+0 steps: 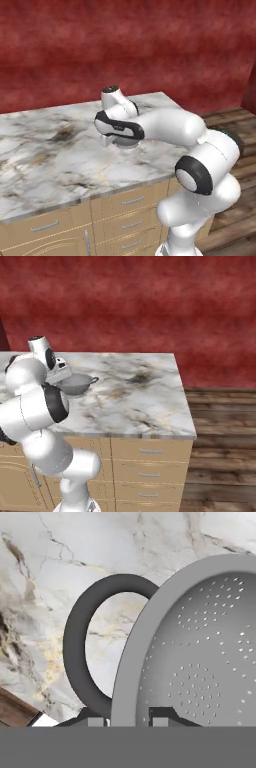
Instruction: Pick the pot and colander and place them in the sink. Then turn on the water.
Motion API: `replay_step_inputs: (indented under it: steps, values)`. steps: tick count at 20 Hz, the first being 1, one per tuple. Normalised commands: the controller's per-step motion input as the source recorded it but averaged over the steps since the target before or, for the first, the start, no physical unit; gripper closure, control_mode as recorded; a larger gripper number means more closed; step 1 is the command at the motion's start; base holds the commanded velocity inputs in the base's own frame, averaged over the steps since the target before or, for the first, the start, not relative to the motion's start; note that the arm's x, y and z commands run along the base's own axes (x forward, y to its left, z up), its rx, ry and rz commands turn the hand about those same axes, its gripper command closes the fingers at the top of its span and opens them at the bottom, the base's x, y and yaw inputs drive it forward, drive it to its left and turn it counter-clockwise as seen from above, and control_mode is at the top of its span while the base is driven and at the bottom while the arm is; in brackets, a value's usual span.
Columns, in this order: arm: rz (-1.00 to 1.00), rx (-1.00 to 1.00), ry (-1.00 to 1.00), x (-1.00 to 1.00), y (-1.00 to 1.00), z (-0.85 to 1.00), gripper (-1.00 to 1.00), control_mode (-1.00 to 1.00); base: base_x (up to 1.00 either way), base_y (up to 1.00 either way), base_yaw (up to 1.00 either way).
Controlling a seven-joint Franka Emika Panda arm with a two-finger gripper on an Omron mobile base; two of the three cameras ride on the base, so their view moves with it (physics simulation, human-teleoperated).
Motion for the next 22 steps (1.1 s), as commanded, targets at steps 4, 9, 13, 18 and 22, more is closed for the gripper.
replay_step_inputs:
  steps: [4,9,13,18,22]
  values:
    - [0.0,0.0,-0.16,-0.66,-0.3,0.98,1.0,-1.0,0.0,0.0,0.0]
    - [0.0,0.0,-0.17,-0.58,-0.35,0.97,1.0,-1.0,0.0,0.0,0.0]
    - [0.0,0.0,-0.14,-0.59,-0.33,0.7,1.0,-1.0,0.0,0.0,0.0]
    - [-0.01,0.01,-0.07,-0.37,-0.16,0.22,1.0,1.0,-0.2,-0.1,-0.01]
    - [0.0,0.0,0.0,0.0,0.0,0.0,1.0,1.0,-0.77,-0.37,-0.09]
